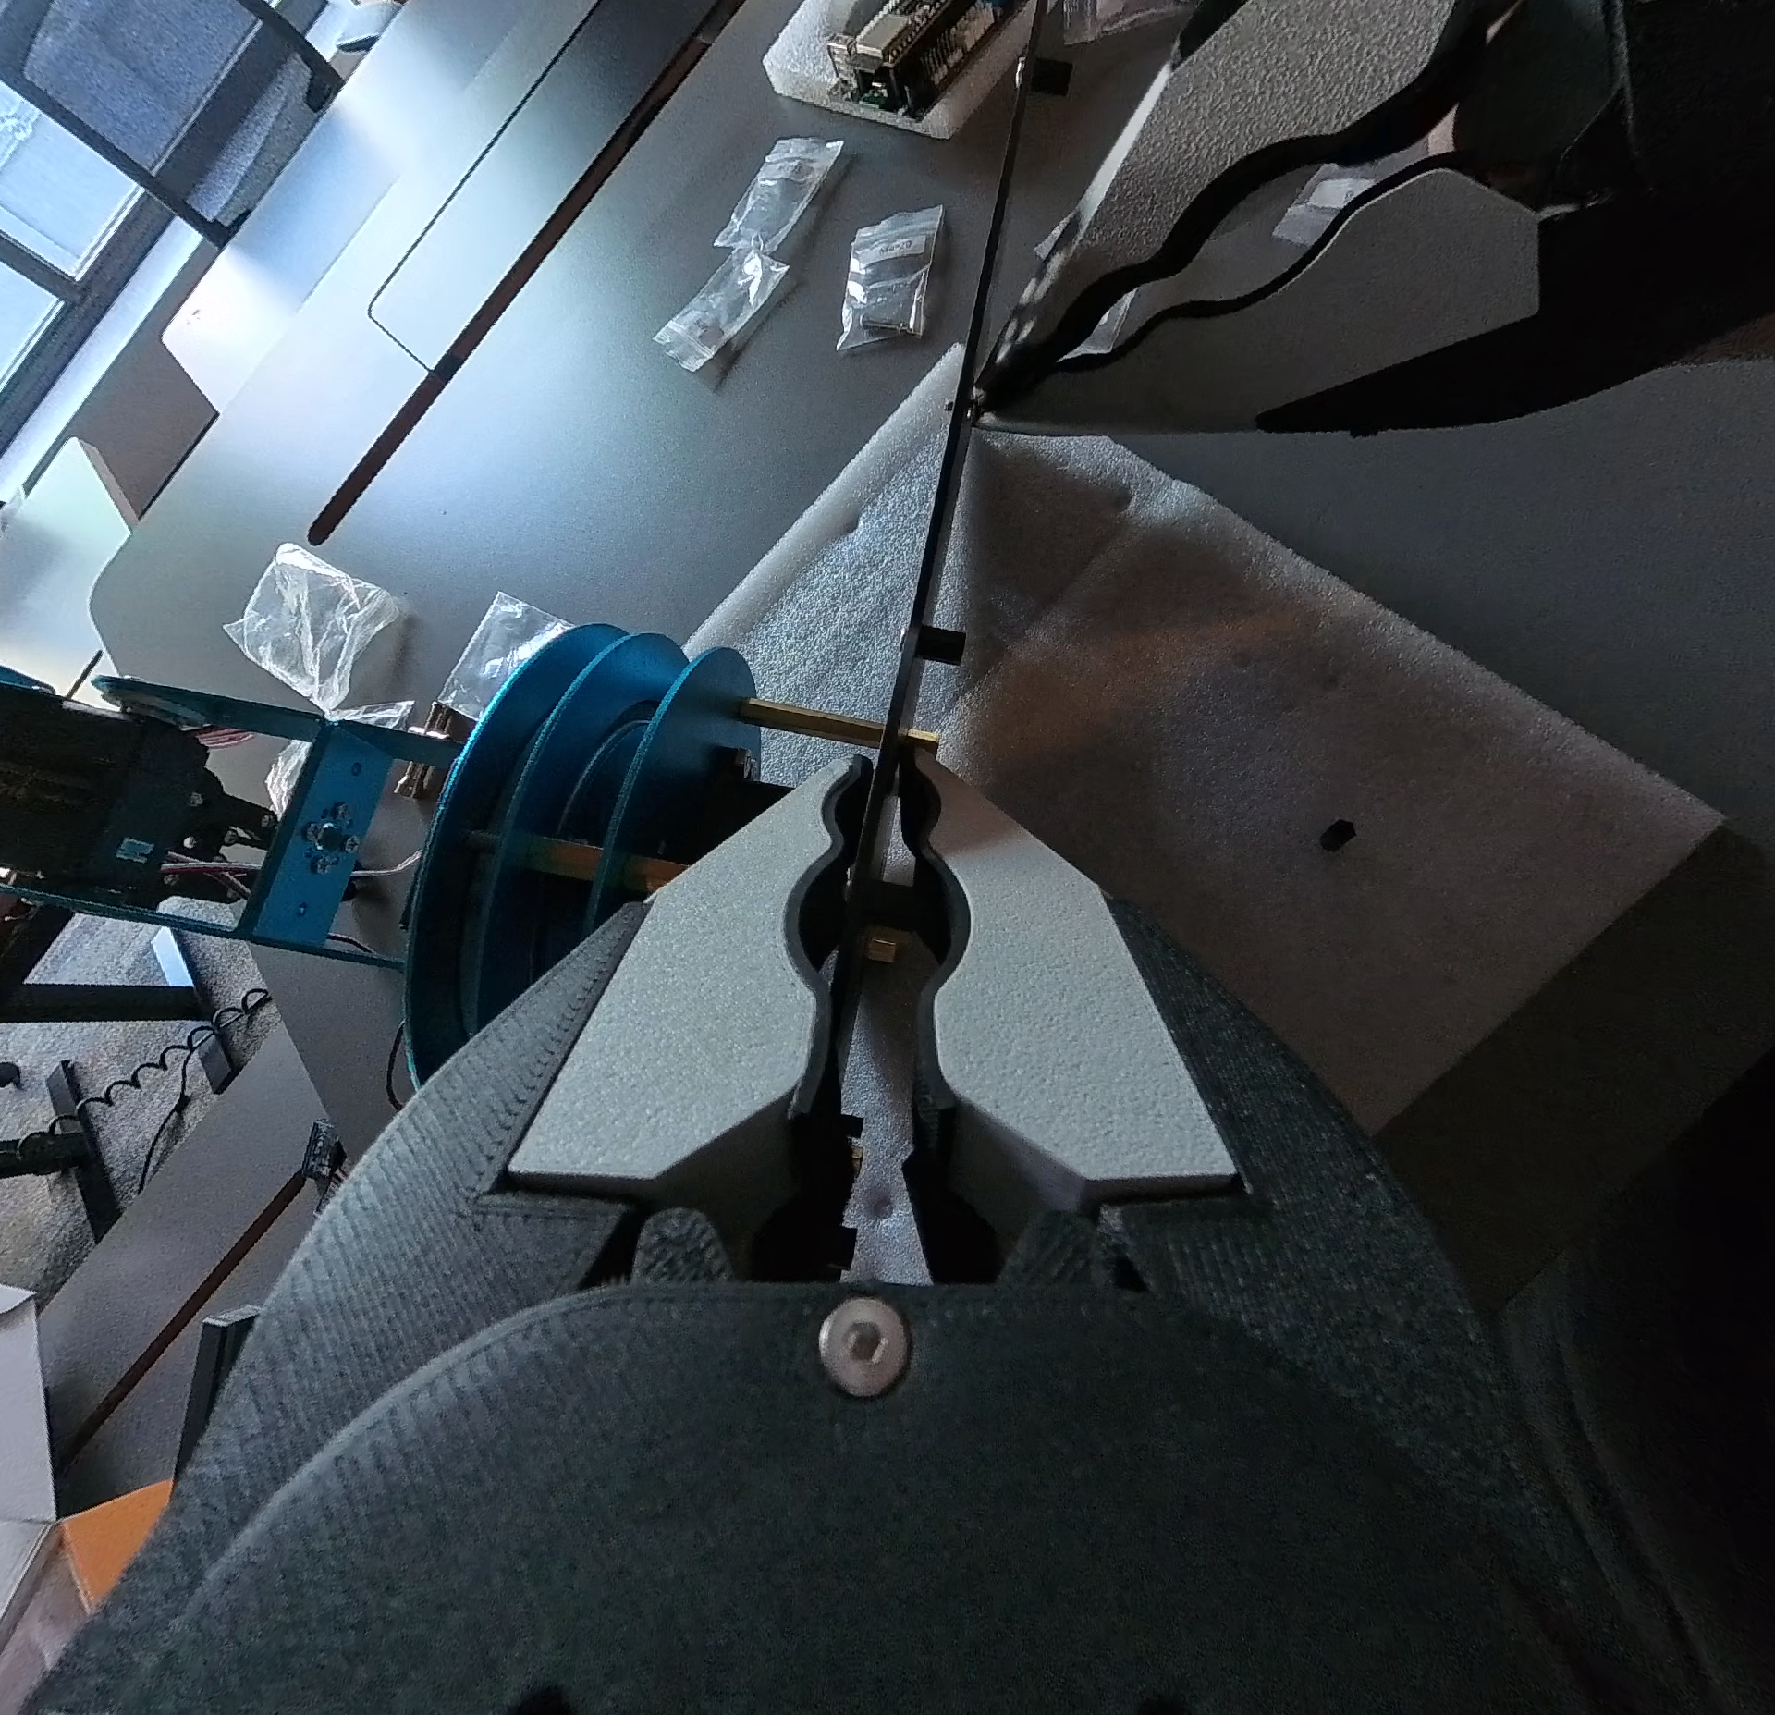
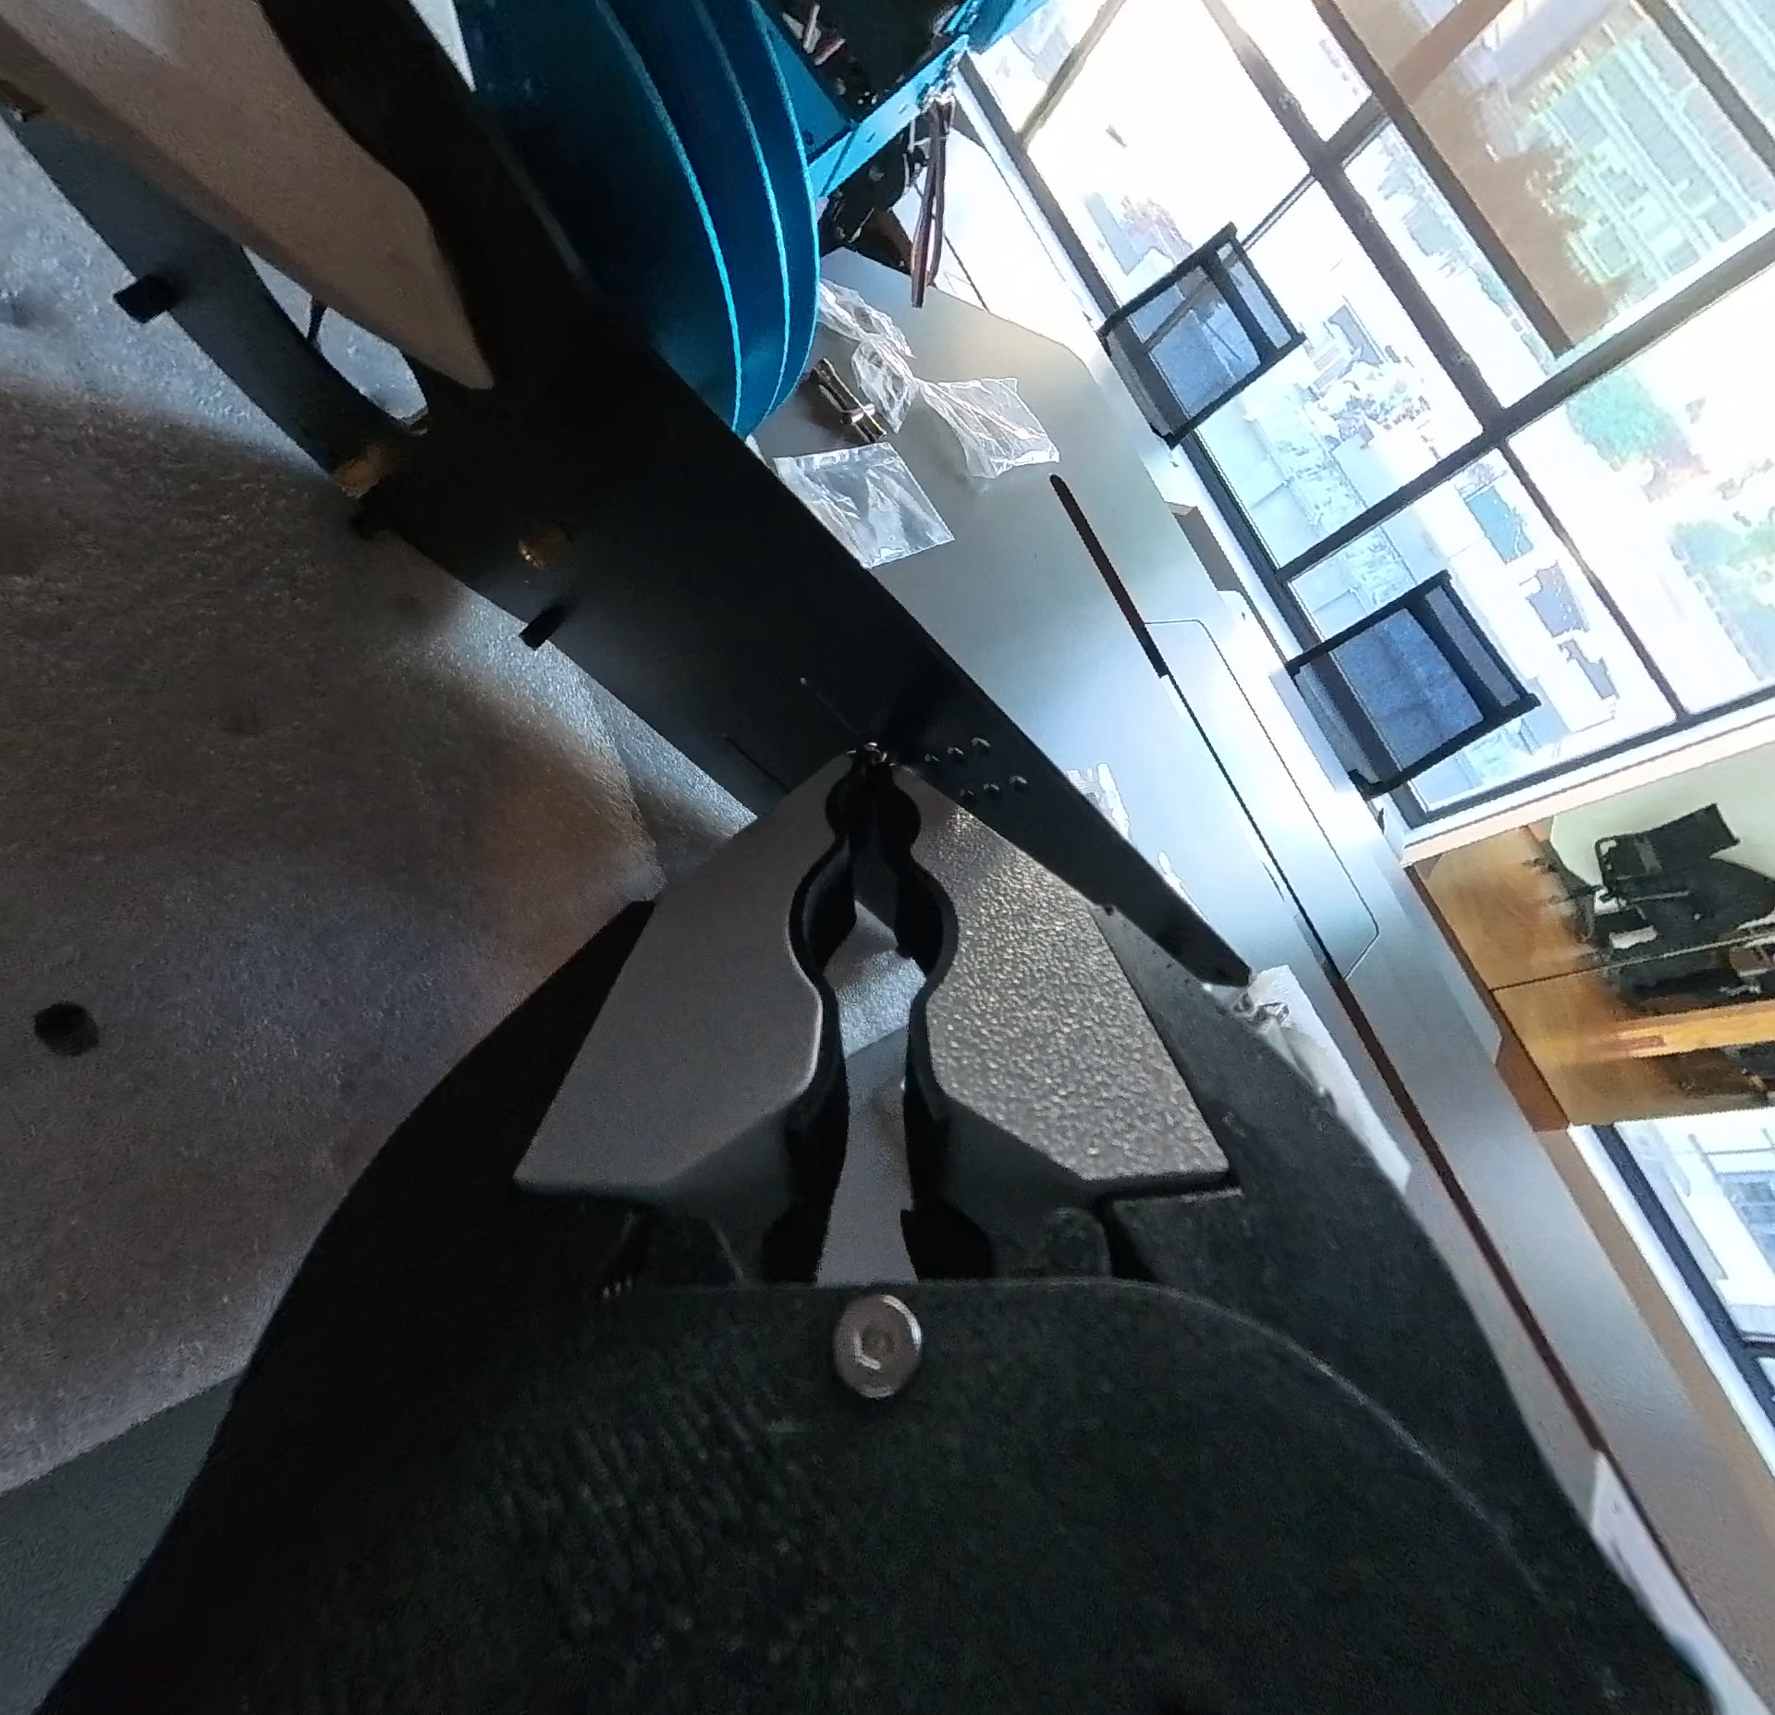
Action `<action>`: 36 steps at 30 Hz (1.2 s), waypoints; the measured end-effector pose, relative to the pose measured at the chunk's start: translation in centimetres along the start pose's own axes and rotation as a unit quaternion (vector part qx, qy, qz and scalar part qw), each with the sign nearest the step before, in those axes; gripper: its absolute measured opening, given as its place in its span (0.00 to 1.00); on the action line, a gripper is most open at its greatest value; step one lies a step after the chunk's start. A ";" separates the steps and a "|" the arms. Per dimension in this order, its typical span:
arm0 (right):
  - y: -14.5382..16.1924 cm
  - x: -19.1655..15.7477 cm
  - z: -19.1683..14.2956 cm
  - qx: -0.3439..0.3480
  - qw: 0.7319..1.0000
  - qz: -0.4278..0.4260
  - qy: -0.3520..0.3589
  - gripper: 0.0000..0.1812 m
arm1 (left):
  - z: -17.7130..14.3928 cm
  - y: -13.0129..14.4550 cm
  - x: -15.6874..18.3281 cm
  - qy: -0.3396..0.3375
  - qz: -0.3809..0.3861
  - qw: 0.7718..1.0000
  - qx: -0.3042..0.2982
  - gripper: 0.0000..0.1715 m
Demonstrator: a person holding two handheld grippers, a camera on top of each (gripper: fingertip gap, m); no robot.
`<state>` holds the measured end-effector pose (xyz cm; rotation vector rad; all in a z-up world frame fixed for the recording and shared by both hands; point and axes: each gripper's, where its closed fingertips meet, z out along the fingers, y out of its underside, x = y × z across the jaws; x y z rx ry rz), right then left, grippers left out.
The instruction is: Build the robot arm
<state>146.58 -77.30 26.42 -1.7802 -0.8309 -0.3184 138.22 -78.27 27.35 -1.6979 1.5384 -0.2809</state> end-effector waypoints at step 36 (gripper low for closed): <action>-1.4 -1.5 0.2 0.057 0.994 0.076 -0.054 0.00 | 0.0 0.0 0.0 0.000 0.000 1.000 0.000 0.03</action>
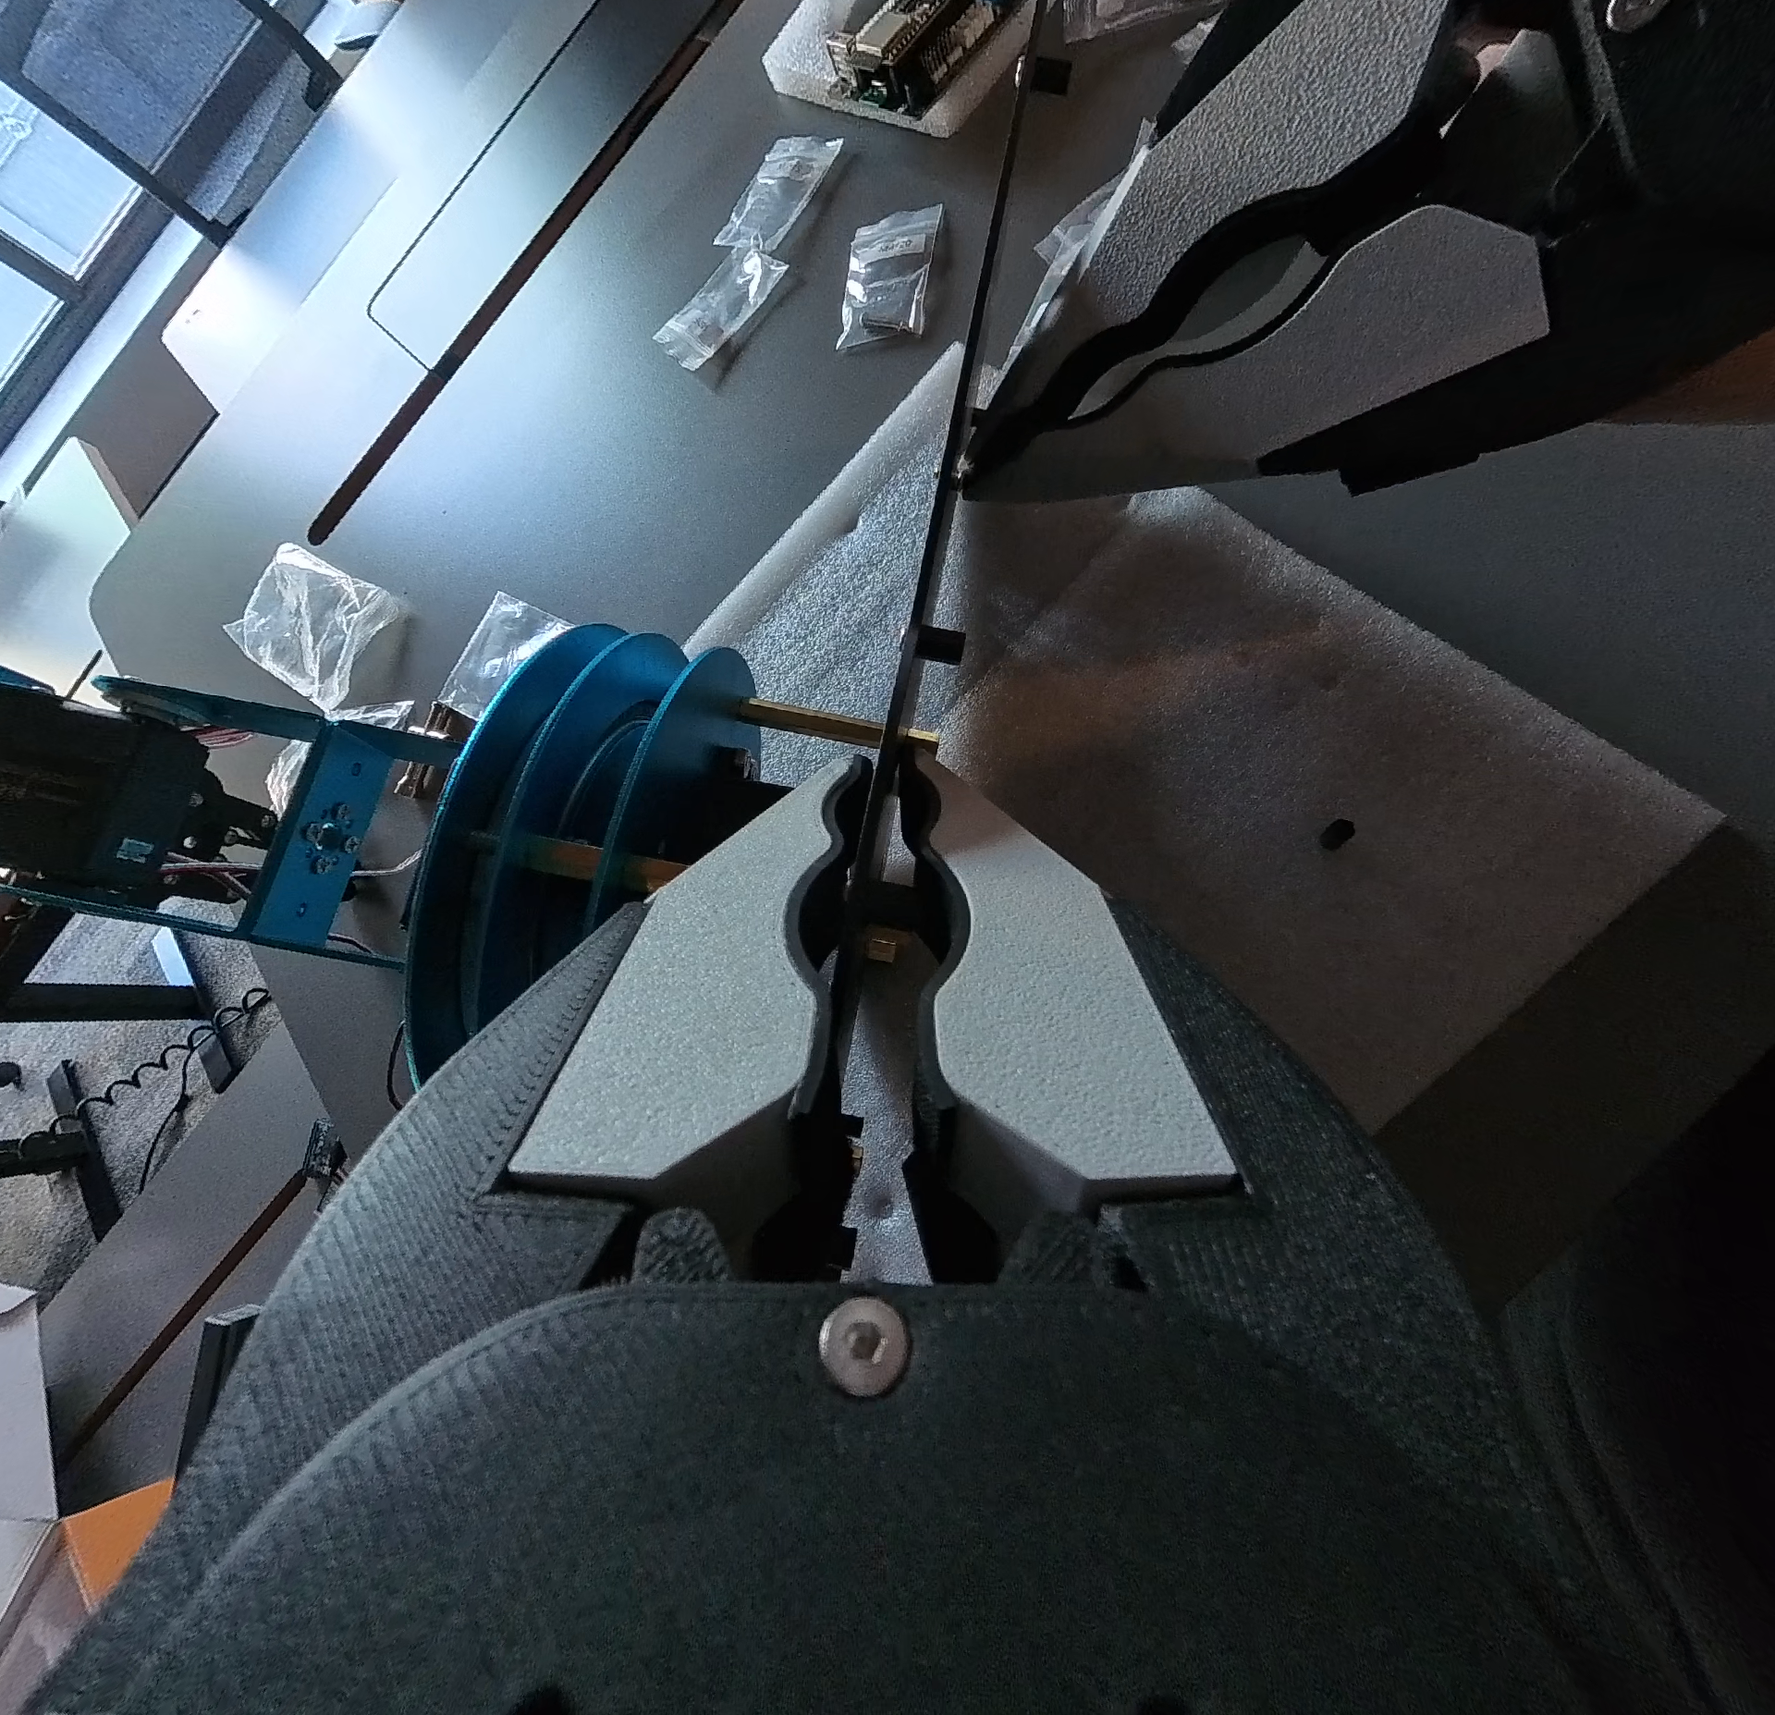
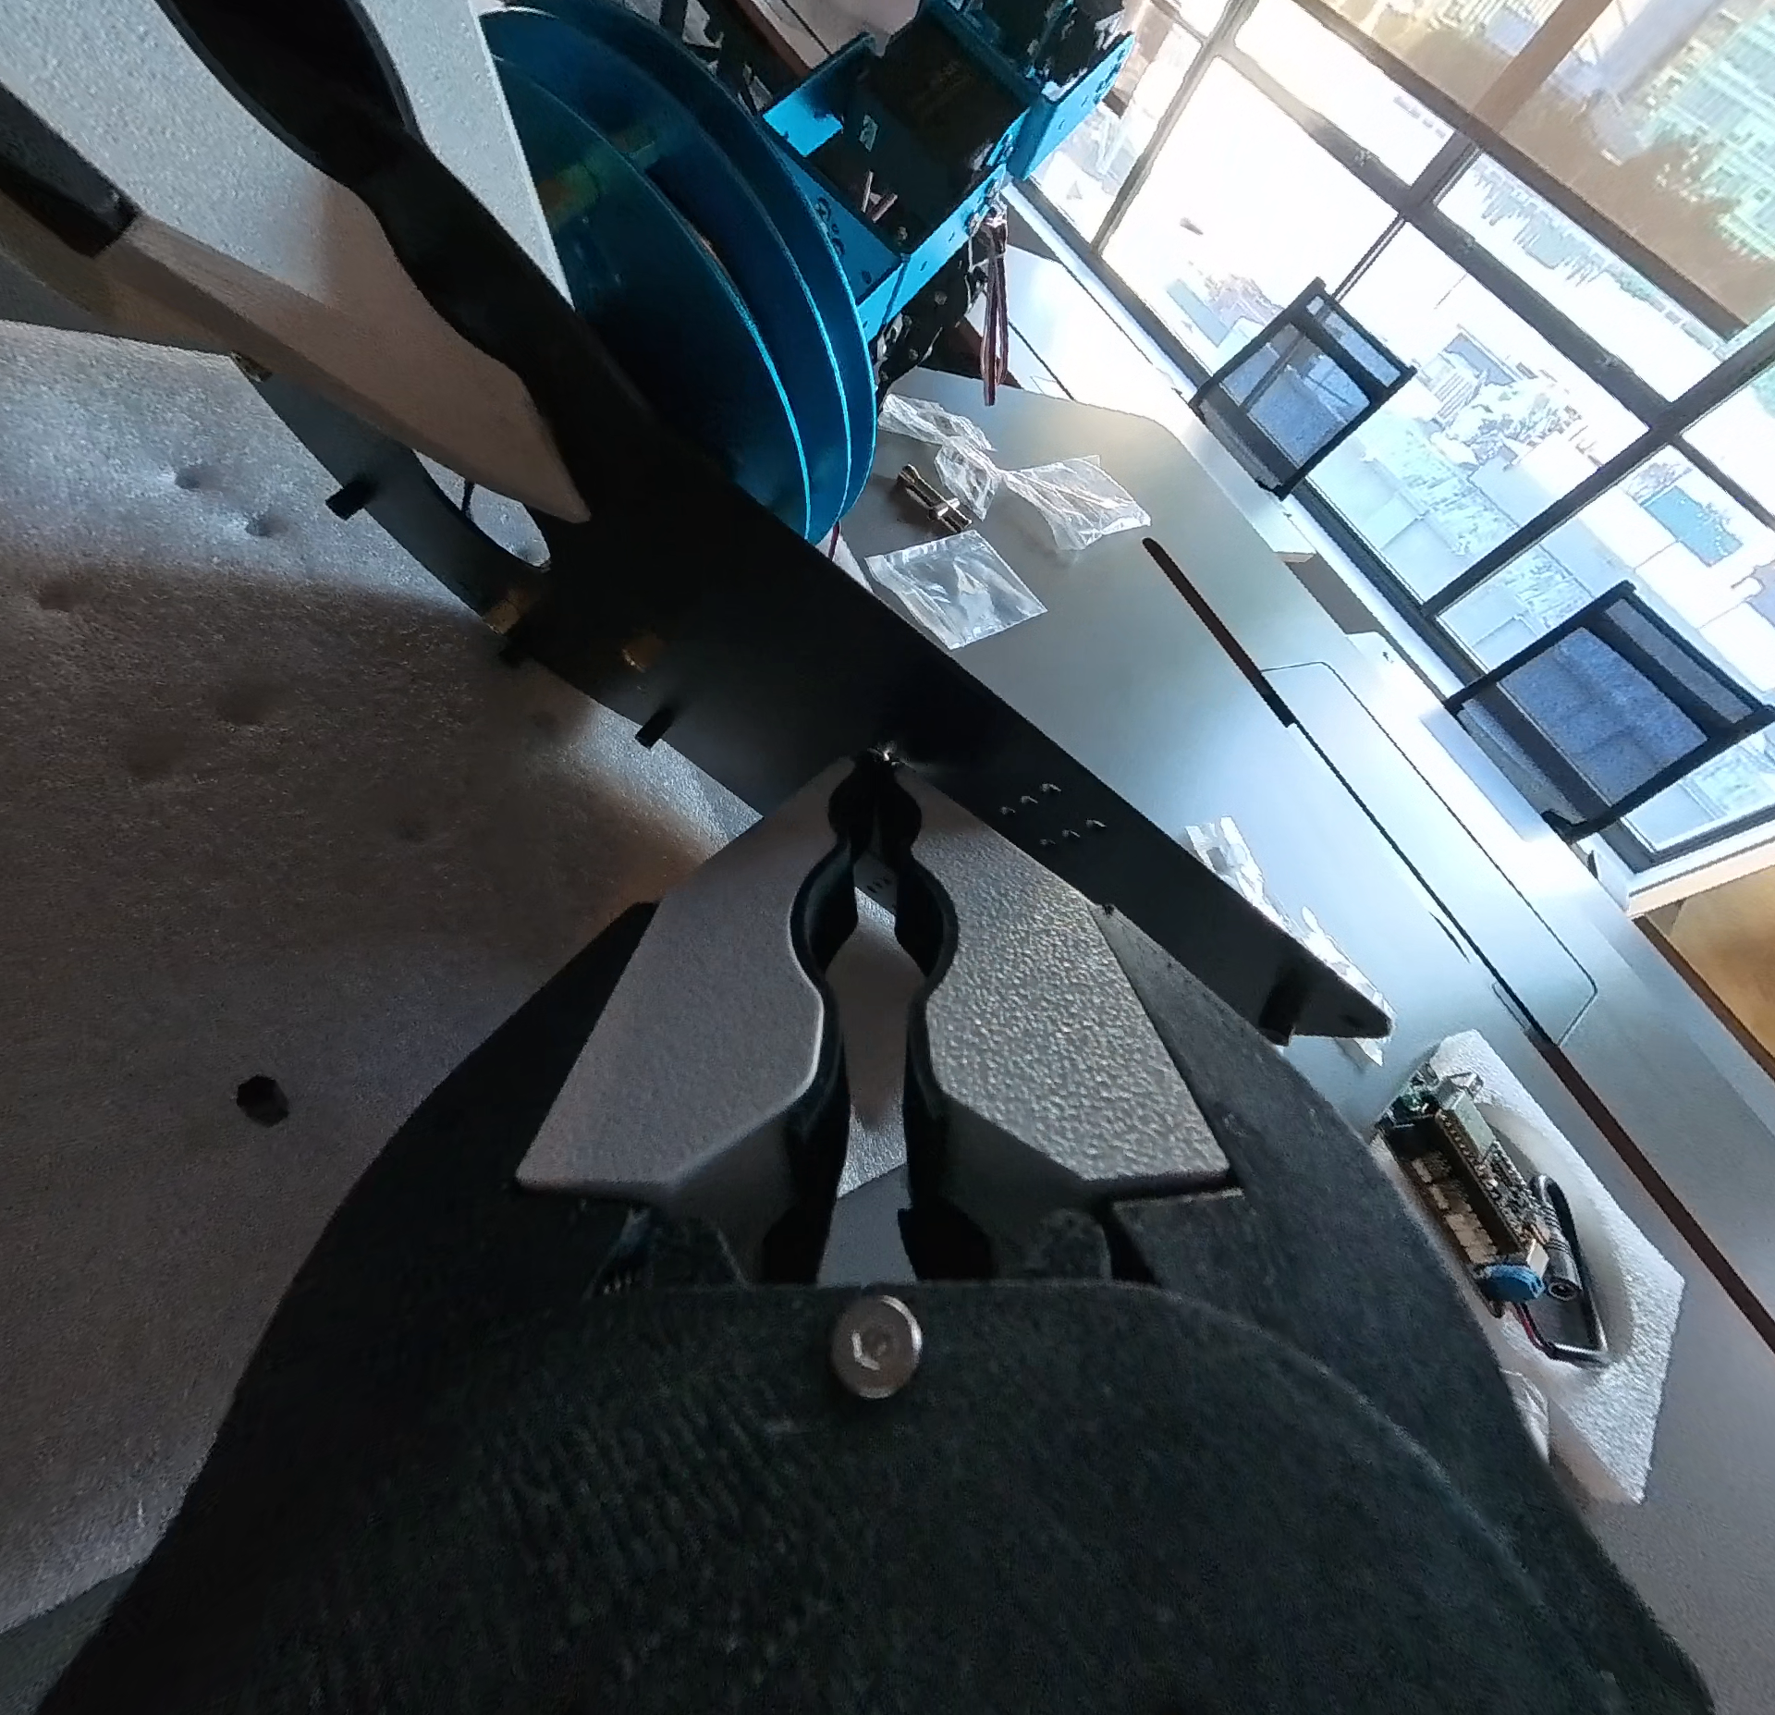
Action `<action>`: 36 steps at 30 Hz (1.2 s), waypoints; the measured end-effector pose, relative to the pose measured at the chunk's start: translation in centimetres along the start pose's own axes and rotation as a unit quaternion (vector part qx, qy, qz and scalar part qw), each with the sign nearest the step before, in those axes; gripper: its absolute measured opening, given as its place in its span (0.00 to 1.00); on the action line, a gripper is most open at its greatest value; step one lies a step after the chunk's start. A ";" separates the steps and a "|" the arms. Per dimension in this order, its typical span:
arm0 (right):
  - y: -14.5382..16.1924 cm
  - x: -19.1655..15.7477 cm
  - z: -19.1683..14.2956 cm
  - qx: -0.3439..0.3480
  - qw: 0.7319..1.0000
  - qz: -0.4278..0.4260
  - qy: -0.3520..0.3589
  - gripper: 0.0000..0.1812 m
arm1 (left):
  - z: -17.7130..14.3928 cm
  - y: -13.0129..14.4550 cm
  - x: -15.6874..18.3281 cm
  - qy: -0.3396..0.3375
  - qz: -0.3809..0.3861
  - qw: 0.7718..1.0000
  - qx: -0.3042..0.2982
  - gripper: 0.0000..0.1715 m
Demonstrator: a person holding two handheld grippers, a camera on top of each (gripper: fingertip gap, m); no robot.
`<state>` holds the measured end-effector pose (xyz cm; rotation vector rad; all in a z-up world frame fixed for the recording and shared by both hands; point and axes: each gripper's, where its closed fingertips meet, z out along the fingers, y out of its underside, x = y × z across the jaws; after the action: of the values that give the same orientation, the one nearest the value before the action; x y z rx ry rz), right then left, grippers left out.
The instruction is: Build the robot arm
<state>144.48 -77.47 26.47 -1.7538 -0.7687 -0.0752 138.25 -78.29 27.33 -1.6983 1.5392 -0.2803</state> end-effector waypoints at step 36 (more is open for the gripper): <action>0.0 0.0 0.0 0.018 0.992 0.119 -0.036 0.00 | 0.0 0.1 0.0 0.002 0.002 1.000 -0.011 0.03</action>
<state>144.53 -77.49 26.47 -1.8102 -0.6029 0.1632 138.20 -78.26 27.28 -1.7126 1.5523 -0.2661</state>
